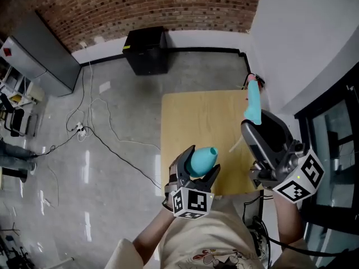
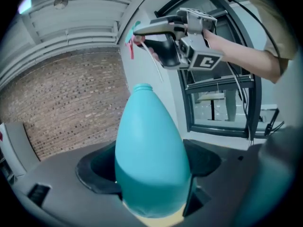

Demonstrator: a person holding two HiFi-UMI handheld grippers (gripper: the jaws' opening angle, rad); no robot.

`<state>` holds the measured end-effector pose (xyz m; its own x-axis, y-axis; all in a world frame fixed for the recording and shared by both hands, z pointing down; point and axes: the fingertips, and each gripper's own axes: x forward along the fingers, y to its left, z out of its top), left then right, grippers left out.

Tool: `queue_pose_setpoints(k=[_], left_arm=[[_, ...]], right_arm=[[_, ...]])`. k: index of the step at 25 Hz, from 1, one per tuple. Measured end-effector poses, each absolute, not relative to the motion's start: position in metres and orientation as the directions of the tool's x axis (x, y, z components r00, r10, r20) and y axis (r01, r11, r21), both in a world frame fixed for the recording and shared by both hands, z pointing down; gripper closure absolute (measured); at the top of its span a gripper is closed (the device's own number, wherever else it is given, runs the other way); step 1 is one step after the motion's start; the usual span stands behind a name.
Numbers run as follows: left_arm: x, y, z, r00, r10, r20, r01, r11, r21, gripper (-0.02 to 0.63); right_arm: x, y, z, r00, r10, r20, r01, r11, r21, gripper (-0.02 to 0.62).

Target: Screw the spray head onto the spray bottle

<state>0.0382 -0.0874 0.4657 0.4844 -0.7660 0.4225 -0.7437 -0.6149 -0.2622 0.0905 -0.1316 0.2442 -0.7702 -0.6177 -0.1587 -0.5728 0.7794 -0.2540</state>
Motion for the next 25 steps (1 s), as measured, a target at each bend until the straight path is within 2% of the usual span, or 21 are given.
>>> queue_pose_setpoints(k=[12, 20, 25], left_arm=[[0.077, -0.075, 0.421, 0.564, -0.729, 0.388, -0.663, -0.680, -0.314, 0.183], [0.077, -0.085, 0.403, 0.581, -0.740, 0.339, -0.677, -0.670, -0.305, 0.183], [0.083, -0.083, 0.358, 0.665, -0.698, 0.264, -0.672, -0.714, -0.196, 0.183]], right_arm=[[0.102, -0.108, 0.205, -0.753, -0.575, -0.320, -0.513, 0.818, -0.261, 0.465], [0.097, -0.109, 0.196, -0.771, -0.554, -0.314, -0.504, 0.832, -0.230, 0.465], [0.088, -0.094, 0.204, -0.830, -0.446, -0.336, -0.368, 0.890, -0.271, 0.465]])
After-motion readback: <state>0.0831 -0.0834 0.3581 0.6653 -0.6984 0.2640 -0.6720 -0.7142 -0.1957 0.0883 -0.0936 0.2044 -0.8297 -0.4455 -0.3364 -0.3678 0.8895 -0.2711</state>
